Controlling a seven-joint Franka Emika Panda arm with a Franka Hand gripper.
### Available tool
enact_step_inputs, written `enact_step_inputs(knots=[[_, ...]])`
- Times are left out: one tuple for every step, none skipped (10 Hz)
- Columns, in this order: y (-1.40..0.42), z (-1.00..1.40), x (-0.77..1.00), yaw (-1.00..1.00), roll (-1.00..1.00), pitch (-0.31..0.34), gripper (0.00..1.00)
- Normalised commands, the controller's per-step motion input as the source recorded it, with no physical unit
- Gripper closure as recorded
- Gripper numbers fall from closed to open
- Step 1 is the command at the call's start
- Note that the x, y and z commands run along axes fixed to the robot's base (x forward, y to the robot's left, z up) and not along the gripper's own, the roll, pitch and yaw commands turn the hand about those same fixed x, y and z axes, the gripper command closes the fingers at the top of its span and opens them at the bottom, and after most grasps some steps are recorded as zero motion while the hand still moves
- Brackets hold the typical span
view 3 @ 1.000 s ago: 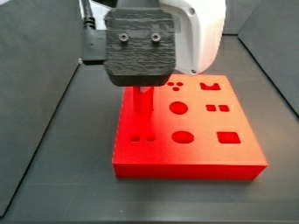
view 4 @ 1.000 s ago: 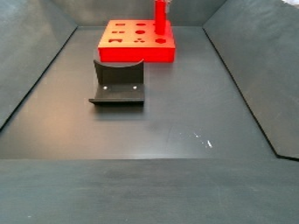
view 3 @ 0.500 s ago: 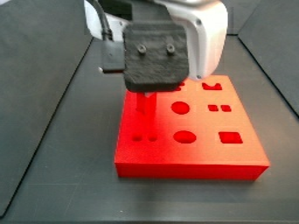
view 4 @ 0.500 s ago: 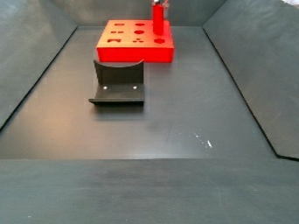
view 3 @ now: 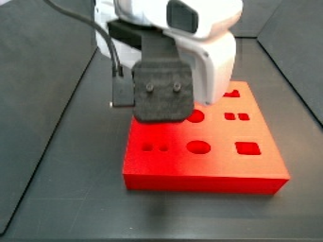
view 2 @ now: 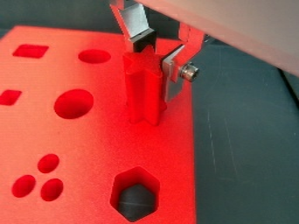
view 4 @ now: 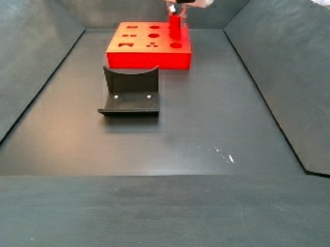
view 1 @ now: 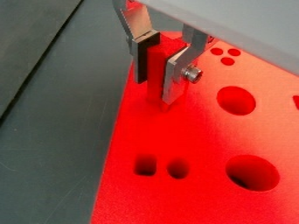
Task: Insert the star object.
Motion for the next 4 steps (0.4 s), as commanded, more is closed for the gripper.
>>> enact_step_inputs(knots=[[0.00, -0.99, -0.01, 0.00, 0.13, -0.093, 1.00], [-0.01, -0.95, -0.03, 0.00, 0.12, -0.104, 1.00], [0.00, -0.85, 0.00, 0.00, 0.10, -0.099, 1.00], [0.00, 0.00, 0.00, 0.00, 0.00, 0.000, 1.00]])
